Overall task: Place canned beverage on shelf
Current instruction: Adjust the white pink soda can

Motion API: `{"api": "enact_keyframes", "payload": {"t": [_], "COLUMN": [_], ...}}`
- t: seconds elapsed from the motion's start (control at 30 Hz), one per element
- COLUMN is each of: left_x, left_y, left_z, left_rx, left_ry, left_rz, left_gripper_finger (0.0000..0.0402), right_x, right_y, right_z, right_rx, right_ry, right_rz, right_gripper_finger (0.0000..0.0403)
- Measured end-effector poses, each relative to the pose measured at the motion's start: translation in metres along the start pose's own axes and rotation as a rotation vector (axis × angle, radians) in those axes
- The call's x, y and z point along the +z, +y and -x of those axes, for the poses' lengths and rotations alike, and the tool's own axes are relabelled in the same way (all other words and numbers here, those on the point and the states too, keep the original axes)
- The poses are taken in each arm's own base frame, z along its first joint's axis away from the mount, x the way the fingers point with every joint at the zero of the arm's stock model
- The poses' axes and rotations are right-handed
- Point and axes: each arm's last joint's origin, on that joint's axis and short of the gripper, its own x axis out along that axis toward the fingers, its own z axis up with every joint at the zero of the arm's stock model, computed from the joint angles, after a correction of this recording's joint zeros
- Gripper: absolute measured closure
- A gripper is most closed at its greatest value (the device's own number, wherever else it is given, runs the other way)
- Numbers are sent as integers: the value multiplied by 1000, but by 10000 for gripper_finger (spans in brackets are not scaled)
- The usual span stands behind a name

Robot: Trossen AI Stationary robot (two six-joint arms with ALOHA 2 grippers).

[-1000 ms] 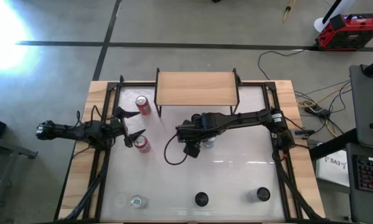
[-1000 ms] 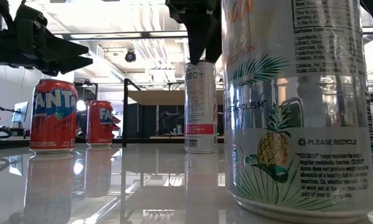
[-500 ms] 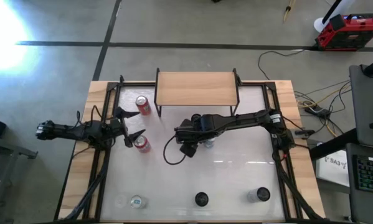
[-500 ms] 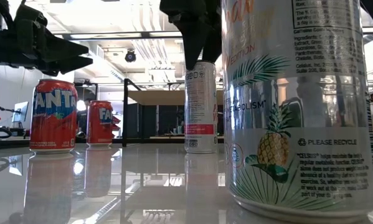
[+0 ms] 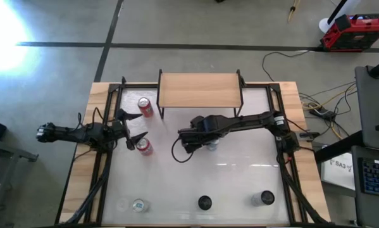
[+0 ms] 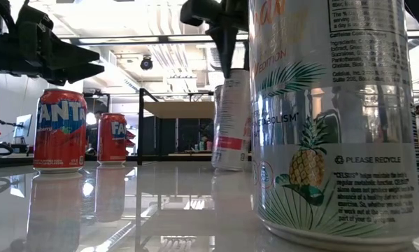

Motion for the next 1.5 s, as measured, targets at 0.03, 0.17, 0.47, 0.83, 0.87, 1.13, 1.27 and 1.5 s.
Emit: {"api": "enact_keyframes", "payload": {"t": [0.03, 0.17, 0.47, 0.83, 0.87, 1.13, 1.27, 1.5], "left_x": [0, 0, 0, 0, 0, 0, 0, 0], "left_y": [0, 0, 0, 0, 0, 0, 0, 0], "left_z": [0, 0, 0, 0, 0, 0, 0, 0], "left_rx": [0, 0, 0, 0, 0, 0, 0, 0], "left_ry": [0, 0, 0, 0, 0, 0, 0, 0], "left_rz": [0, 0, 0, 0, 0, 0, 0, 0], "left_gripper_finger": [2, 2, 2, 2, 2, 2, 2, 2], "right_x": [0, 1, 1, 1, 1, 0, -2, -4], "right_y": [-1, -1, 4, 8, 8, 9, 11, 13], "right_z": [2, 4, -1, 2, 2, 5, 10, 20], "right_rx": [-8, -7, 3, 42, 46, 48, 63, 86], "right_ry": [7, 4, 17, 2, 0, -21, -30, -47], "right_rz": [-9, -2, 38, 133, 140, 152, 167, 225], "right_gripper_finger": [247, 258, 266, 262, 257, 195, 174, 133]}}
